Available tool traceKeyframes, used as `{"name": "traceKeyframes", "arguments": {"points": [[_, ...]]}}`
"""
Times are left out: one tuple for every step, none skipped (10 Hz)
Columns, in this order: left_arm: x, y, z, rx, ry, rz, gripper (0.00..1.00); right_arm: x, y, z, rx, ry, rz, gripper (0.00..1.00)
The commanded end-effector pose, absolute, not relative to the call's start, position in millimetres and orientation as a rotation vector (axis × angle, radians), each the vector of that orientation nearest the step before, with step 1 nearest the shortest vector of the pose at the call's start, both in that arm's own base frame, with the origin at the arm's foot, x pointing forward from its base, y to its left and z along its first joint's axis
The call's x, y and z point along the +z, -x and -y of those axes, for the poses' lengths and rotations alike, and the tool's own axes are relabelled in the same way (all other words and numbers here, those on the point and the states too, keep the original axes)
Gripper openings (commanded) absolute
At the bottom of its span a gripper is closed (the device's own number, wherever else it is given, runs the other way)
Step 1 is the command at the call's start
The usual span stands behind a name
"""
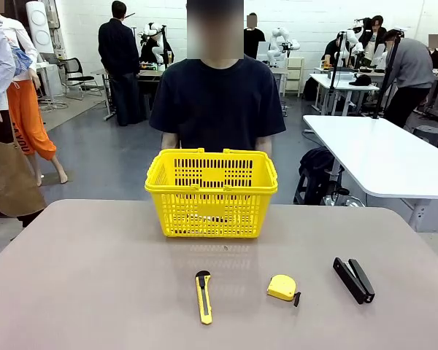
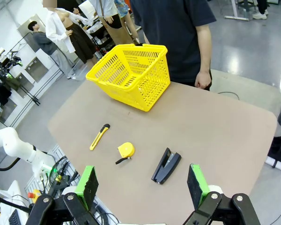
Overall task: Place the items the person wants into the basket.
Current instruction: Pick up the item the person points to and place it in the Market Basket.
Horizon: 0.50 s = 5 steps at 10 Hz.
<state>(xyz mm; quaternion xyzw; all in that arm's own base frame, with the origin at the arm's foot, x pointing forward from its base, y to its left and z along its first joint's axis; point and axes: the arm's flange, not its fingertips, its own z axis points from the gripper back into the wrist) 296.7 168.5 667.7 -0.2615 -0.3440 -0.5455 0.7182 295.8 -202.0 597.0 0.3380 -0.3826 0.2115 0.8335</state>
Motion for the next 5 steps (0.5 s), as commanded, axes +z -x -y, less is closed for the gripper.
{"name": "traceKeyframes", "arguments": {"points": [[670.3,-296.4,-169.7,-1.231,0.586,0.787,1.0,597.3,-298.1,201.5,0.465,-0.73,0.835,1.0],[670.3,-296.4,-169.7,-1.231,0.586,0.787,1.0,597.3,-298.1,201.5,0.465,-0.73,0.835,1.0],[670.3,-296.4,-169.7,-1.231,0.586,0.787,1.0,597.3,-298.1,201.5,0.465,-0.73,0.835,1.0],[670.3,-296.4,-169.7,-1.231,0.586,0.787,1.0,597.3,-298.1,201.5,0.465,-0.73,0.835,1.0],[670.3,-296.4,-169.7,-1.231,0.586,0.787,1.0,597.3,-298.1,201.5,0.465,-0.73,0.835,1.0]]}}
